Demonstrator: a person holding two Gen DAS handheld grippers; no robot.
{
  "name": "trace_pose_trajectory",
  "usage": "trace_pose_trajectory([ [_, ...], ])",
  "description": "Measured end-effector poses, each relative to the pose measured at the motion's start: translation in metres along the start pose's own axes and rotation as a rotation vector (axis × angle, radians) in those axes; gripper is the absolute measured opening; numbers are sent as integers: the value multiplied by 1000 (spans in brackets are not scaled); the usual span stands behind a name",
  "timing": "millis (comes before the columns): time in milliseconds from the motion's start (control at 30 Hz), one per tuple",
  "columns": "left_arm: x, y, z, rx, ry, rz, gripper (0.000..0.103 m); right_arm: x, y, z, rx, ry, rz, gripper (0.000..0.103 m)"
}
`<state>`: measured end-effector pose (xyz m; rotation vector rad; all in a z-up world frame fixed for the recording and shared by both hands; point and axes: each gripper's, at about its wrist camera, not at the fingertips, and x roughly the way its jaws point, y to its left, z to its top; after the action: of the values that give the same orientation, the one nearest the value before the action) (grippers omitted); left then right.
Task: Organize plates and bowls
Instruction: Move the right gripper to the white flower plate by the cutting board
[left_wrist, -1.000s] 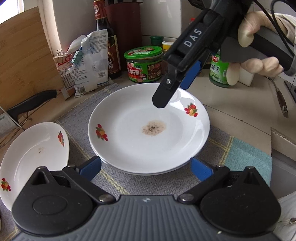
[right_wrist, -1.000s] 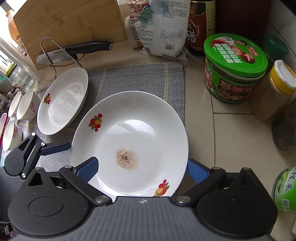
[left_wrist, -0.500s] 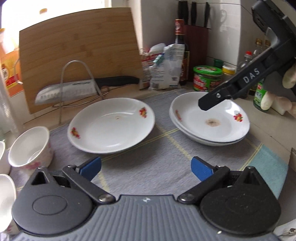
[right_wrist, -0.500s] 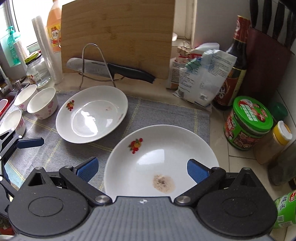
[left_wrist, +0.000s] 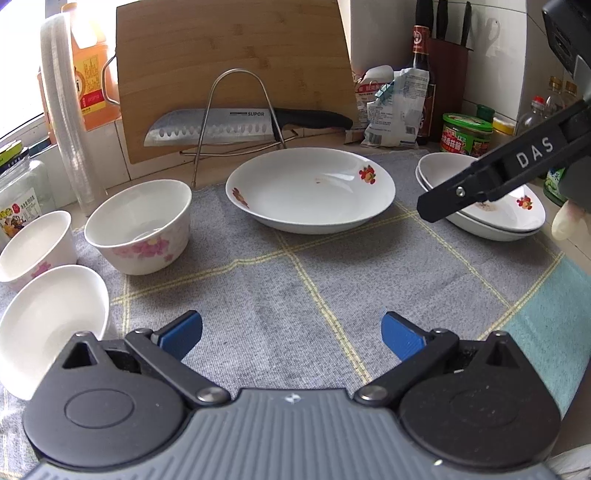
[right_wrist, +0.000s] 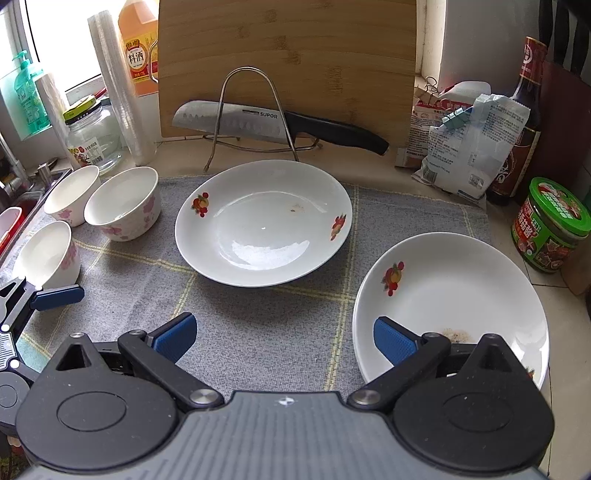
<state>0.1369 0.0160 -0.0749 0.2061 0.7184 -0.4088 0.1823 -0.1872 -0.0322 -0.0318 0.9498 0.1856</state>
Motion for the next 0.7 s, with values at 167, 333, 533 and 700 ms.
trace_pose_trajectory([
  [167,10,-7,4,6,-2,7,102,9,0,11,-36,-4,2,103],
  [333,24,-15,16,8,10,41,102,28,-12,27,-81,6,34,103],
  [533,49,-22,30,9,39,54,102,53,-31,55,-126,23,81,103],
  [700,68,-26,36,-5,71,64,102,83,-43,83,-182,66,99,103],
])
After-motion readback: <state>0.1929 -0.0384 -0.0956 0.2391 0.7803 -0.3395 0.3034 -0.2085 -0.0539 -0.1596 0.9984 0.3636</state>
